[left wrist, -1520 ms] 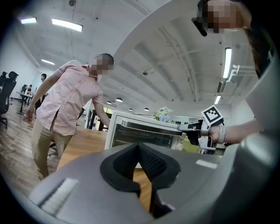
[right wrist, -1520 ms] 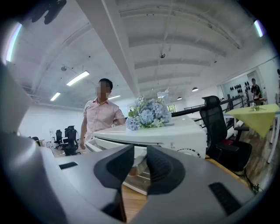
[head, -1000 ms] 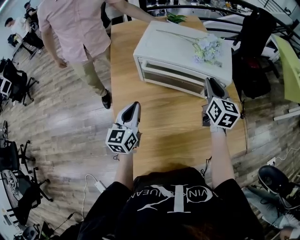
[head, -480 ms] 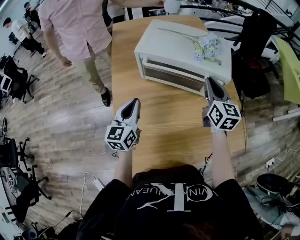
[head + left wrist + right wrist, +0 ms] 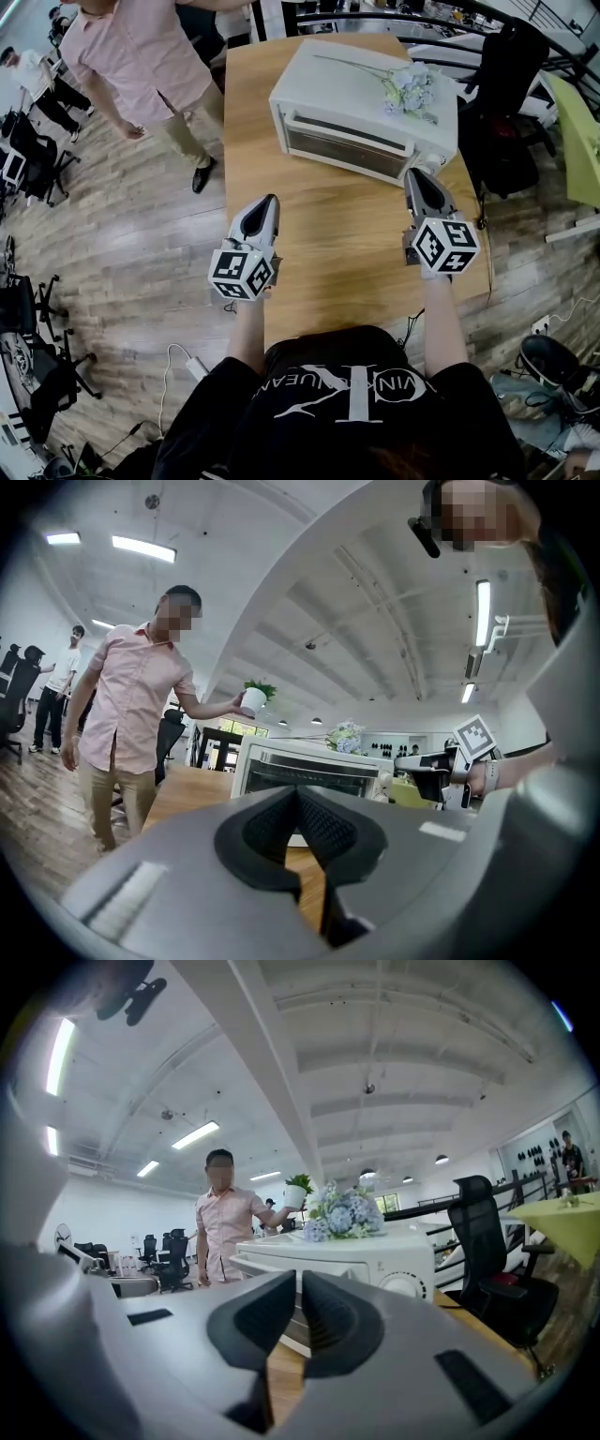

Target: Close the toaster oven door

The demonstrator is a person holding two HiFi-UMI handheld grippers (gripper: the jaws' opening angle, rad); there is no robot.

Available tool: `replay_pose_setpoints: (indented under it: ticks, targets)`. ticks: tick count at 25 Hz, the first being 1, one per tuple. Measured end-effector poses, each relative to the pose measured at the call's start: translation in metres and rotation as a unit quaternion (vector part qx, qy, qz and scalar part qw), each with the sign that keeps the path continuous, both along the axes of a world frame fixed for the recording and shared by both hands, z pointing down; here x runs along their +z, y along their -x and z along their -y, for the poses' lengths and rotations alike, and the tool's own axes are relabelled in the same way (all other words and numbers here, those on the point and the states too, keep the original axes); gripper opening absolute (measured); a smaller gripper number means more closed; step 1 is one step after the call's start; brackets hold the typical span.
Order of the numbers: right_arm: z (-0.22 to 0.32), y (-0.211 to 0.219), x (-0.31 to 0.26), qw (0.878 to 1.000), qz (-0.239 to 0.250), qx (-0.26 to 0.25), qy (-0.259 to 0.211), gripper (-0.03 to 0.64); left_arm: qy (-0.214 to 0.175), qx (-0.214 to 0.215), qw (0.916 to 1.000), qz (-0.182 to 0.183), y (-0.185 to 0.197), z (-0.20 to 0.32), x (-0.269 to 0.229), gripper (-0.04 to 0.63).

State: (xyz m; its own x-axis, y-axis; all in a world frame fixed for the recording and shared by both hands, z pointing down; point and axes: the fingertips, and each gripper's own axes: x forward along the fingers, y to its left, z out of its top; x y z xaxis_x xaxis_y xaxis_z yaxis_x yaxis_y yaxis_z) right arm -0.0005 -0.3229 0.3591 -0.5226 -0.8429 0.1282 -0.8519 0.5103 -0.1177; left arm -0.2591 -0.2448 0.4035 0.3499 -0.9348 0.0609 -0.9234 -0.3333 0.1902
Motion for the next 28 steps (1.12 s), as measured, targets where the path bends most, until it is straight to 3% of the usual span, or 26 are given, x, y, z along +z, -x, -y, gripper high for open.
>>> replay_pose_setpoints:
  ticks: [17,28]
  targets:
    - [-0.053,0.002,-0.002,0.999,0.008,-0.018,-0.033,0.026,-0.036,-0.037,0.9986,0.015,0.012,-0.027,-0.020,0.009]
    - [-0.068,-0.007,-0.001,0.999,0.010,-0.015,-0.040,0.026,-0.044,-0.019,0.9987,0.016,-0.002,-0.029,-0.024,0.009]
